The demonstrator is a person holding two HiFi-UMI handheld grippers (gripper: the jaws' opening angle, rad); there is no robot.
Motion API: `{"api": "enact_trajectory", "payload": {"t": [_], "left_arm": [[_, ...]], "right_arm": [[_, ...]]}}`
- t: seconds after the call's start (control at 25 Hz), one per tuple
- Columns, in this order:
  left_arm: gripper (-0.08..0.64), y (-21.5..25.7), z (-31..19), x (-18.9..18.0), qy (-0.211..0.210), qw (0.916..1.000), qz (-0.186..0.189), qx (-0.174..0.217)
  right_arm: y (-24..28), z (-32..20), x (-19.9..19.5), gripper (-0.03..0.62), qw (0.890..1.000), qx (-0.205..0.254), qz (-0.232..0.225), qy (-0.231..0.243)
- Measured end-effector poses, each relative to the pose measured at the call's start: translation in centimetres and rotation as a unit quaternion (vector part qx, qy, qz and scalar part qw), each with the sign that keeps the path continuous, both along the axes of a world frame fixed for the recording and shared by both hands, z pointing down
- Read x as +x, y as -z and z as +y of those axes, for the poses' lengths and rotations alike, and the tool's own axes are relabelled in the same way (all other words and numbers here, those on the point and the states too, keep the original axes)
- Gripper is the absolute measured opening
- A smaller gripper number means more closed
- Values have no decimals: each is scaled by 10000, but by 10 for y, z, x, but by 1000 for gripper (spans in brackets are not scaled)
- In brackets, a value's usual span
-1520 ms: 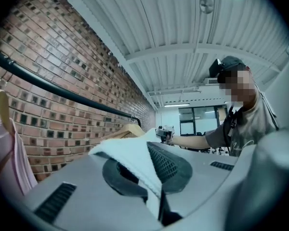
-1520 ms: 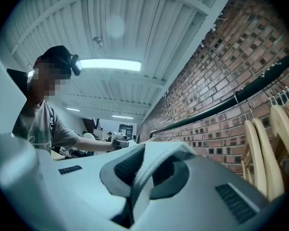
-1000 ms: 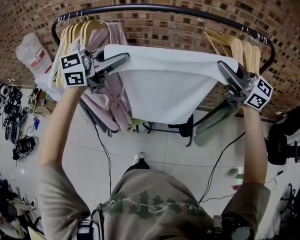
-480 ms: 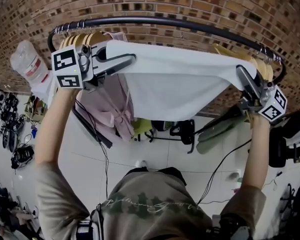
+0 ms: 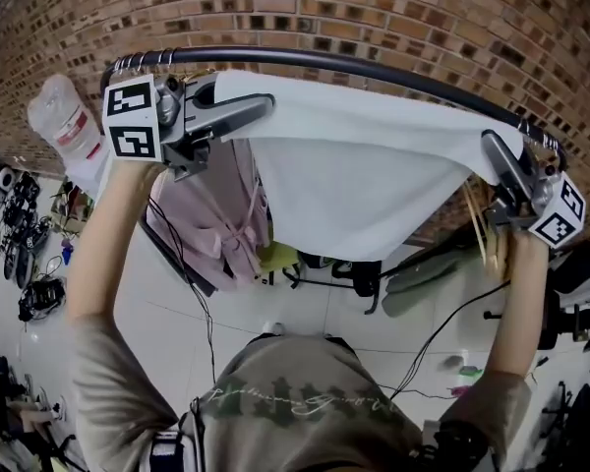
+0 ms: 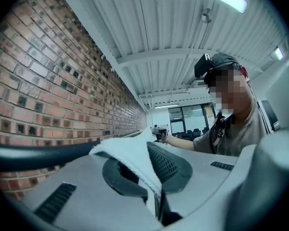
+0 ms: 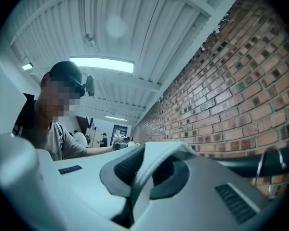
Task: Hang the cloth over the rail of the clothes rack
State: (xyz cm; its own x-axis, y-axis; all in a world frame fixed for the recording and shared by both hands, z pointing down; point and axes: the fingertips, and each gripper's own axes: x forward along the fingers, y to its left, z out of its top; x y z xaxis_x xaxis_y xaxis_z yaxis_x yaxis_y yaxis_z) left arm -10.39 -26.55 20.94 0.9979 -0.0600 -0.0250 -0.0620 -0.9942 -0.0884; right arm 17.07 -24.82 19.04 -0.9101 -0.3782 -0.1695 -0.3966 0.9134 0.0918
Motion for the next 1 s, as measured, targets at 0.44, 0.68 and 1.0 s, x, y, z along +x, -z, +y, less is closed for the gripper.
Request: {"api": "enact_trajectory", "payload": {"t": [0.44,0.68,1.0], "left_arm": [[17,108,-33,-1,-148,9998,-39,-119],[17,133,-56,-6,-277,9991,46,-302],[17,152,-78,-2,-185,9996,141,-158]], "right_arm": [[117,-34,-1,20,9988,398,185,202],[149,-57,-12,20,9973,556,143,467],[165,-75,-9,18,9967,671,90,444]]}}
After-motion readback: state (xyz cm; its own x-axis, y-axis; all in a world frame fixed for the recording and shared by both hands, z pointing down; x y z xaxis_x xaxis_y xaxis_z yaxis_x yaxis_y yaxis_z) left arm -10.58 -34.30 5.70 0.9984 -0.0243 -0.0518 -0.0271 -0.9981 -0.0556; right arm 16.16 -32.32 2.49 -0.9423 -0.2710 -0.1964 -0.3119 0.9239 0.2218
